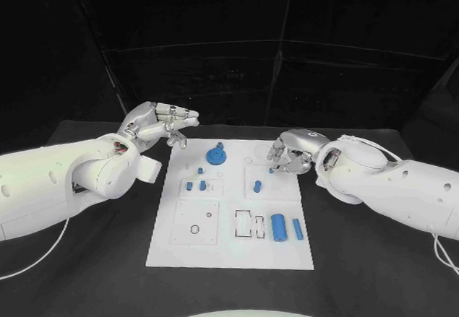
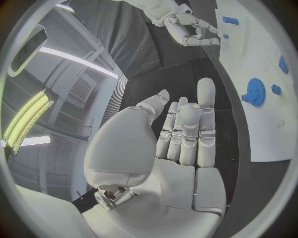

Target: Assemble the parts on the task board

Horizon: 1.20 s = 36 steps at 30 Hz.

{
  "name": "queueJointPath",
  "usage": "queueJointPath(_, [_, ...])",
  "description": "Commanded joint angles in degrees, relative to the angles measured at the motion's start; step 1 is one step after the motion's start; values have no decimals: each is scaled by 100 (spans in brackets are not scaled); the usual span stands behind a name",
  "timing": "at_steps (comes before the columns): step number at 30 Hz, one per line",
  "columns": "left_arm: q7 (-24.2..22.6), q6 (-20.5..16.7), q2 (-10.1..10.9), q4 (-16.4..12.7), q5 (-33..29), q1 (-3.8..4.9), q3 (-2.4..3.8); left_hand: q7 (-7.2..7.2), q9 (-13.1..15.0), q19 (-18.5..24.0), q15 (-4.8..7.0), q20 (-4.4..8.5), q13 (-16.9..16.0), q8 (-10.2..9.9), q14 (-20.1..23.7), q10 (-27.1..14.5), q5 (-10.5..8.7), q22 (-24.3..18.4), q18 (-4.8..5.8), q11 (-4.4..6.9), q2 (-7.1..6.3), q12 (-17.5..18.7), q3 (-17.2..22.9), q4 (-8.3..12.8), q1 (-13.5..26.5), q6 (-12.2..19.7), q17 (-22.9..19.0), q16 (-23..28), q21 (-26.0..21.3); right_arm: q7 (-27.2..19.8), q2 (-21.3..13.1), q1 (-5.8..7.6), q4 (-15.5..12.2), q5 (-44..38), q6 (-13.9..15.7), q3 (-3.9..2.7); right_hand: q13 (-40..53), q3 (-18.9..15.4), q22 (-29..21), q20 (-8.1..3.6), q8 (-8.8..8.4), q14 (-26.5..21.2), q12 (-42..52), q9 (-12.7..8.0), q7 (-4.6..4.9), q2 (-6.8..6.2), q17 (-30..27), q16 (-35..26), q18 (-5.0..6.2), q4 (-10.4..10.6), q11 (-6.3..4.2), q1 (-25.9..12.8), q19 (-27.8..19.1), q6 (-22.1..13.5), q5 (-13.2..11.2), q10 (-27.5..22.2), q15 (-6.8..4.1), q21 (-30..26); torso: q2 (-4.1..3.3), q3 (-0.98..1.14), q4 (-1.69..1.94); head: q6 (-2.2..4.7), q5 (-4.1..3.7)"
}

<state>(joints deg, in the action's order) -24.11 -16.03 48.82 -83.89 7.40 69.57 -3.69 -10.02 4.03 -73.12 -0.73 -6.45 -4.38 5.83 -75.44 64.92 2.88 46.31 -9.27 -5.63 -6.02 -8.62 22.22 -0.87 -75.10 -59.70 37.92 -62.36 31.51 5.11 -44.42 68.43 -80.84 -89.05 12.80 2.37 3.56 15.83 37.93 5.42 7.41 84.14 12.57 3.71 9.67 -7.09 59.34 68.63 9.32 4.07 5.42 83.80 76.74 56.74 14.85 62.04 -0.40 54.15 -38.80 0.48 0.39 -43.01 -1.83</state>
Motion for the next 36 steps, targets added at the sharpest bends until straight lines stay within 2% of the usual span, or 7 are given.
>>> queueJointPath(1, [-390,68,9,-56,-487,-4,1,16,0,52,2,8,-7,34,51,40,-7,-12,-118,-9,48,-38,-25,-20,0,-35,-22,23,-44,102,33,-18,9,-297,-92,-2,0,58,39,5,-38,202,-46,9,-4,-63,16,39,-76,-2,1,9,-66,62,-19,40,40,50,-4,4,-2,-14,0])
queueJointPath(12, [-483,101,-10,-108,-739,-28,-9,13,-4,65,-6,3,-13,47,94,42,-8,-61,-115,-13,37,-91,-151,-97,129,-30,-81,48,-107,158,114,-68,71,-369,-261,-2,3,254,199,22,-100,188,-110,16,-11,-47,111,174,-69,-76,-6,24,-147,168,-15,107,38,228,8,1,-2,-55,3])
queueJointPath(27, [-570,46,-45,-149,-759,-59,-30,11,-7,62,-9,0,-16,53,111,21,-9,-90,-113,-16,57,-119,-228,-141,183,-19,-105,49,-142,237,246,-142,205,-531,-536,-2,12,582,441,3,-131,182,-145,26,-74,24,209,335,-78,-196,-66,-14,-220,402,-278,334,-2,484,9,2,-3,-80,21])
queueJointPath(36, [-572,55,-41,-158,-759,-61,-31,11,-7,61,-10,-1,-15,52,113,14,-9,-95,-113,-16,58,-123,-240,-143,185,-15,-106,47,-147,343,334,-204,283,-680,-565,-2,14,690,495,-3,-152,179,-166,26,-82,59,224,372,-81,-246,-76,-22,-245,452,-344,384,-8,545,7,2,-1,-88,12])
